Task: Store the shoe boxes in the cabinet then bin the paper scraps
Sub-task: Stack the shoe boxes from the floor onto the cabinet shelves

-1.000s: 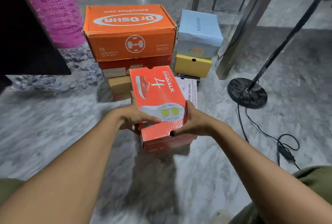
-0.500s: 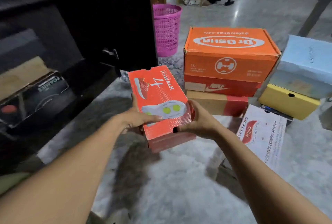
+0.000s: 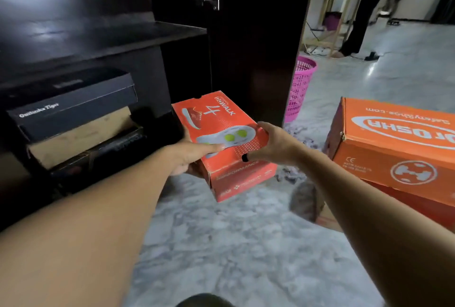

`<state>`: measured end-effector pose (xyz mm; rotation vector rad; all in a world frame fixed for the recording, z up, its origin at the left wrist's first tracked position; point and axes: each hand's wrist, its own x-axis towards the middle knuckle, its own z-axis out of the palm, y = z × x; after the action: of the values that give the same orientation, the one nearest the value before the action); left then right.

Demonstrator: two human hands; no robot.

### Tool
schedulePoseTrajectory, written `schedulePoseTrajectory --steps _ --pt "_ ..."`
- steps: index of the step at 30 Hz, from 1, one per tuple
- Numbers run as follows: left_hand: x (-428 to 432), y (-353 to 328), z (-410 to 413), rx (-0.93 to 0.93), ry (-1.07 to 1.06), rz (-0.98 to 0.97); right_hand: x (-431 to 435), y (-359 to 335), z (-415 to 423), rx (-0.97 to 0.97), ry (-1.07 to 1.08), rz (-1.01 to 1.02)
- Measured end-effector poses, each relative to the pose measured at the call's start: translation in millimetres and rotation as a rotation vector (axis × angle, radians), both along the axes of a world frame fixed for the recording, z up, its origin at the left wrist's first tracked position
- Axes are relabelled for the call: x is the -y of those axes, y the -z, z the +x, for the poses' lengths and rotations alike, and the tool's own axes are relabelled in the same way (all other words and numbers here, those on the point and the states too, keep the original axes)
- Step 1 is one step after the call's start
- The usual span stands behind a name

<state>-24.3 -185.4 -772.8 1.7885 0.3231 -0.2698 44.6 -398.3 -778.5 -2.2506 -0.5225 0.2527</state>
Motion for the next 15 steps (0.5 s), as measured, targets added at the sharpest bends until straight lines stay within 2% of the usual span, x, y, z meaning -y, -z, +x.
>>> schedulePoseTrajectory --steps 8,15 --pt "-68.4 20.0 82.6 -0.069 -0.147 -0.02 -85.7 -8.0 113.9 -0.036 -0.154 -0.178" --pt "-93.7 68.4 143.7 -0.167 -0.195 -0.049 -120.8 48.0 185.7 -0.131 -0.279 -0.209"
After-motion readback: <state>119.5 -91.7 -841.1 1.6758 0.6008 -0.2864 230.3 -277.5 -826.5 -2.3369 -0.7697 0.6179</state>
